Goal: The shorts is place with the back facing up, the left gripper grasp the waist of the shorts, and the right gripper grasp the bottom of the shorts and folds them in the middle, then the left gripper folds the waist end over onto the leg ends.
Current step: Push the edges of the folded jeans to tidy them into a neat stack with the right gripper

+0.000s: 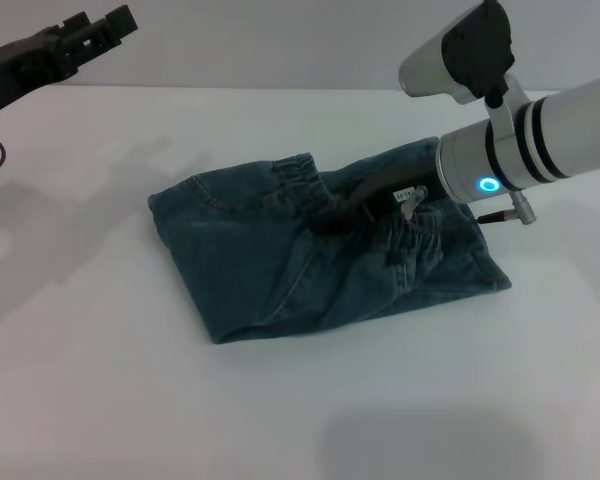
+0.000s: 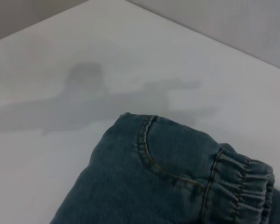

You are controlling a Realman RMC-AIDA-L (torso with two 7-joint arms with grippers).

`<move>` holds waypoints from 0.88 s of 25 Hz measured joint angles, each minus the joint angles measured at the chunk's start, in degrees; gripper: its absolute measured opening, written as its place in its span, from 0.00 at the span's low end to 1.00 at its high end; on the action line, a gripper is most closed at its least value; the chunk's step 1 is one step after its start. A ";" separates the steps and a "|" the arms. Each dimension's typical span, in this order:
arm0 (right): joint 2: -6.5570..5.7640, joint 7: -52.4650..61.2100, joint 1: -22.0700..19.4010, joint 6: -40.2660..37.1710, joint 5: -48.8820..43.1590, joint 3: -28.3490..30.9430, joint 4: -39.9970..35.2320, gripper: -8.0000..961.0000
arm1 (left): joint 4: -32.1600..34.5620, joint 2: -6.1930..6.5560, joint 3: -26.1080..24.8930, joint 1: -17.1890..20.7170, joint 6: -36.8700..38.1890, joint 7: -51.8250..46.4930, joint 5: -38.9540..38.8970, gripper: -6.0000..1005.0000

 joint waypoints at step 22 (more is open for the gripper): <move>-0.17 -1.17 -2.04 -0.48 0.23 -0.09 -1.05 0.26 | -2.30 0.19 -1.75 -0.59 0.10 0.66 0.00 0.83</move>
